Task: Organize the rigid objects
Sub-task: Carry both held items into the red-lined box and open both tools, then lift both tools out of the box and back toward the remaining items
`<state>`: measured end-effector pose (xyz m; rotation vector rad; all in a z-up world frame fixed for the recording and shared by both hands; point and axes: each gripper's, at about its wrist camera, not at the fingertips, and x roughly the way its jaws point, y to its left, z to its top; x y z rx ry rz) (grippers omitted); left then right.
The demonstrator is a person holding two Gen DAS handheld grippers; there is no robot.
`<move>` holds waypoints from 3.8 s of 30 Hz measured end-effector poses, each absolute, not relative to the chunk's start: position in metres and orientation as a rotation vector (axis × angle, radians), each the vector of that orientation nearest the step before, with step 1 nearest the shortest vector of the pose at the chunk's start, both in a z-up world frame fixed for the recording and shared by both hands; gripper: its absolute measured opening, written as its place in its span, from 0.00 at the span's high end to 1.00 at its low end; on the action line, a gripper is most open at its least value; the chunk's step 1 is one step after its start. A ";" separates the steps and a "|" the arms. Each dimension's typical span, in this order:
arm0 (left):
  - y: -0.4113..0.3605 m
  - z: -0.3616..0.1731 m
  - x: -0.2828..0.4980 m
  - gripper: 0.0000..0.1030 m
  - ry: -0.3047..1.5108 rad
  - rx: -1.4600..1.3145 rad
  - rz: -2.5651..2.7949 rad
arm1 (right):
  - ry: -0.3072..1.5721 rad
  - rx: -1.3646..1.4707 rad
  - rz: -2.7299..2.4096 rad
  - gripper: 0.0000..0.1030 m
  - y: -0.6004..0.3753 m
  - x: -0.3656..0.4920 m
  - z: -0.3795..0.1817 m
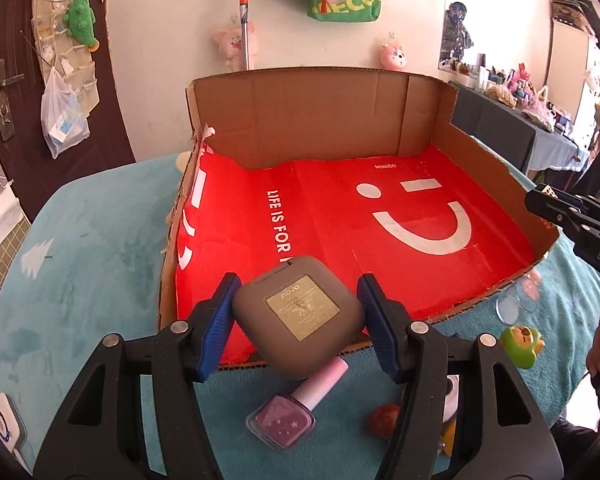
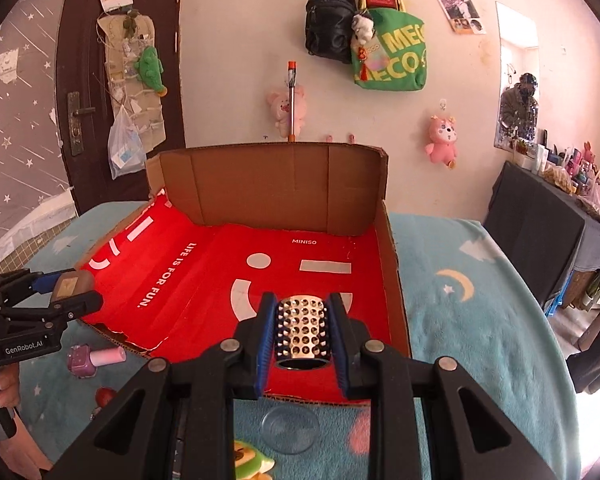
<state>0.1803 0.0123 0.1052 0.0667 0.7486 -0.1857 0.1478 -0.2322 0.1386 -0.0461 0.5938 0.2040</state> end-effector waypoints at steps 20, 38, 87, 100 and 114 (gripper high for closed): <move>-0.003 0.071 0.243 0.43 0.941 0.123 -0.220 | 0.933 -0.123 0.228 0.74 -0.222 0.227 0.086; -0.010 0.056 0.250 0.43 0.977 0.145 -0.232 | 0.972 -0.169 0.241 0.74 -0.217 0.234 0.079; 0.008 0.163 0.071 0.00 0.384 -0.004 -0.206 | 0.466 -0.089 0.244 0.00 -0.231 0.058 0.203; 0.006 0.105 0.022 0.00 0.374 -0.007 -0.105 | 0.429 -0.048 0.162 0.00 -0.222 -0.004 0.132; 0.014 0.051 0.037 0.00 0.542 -0.049 -0.094 | 0.583 0.052 0.124 0.00 -0.226 0.012 0.063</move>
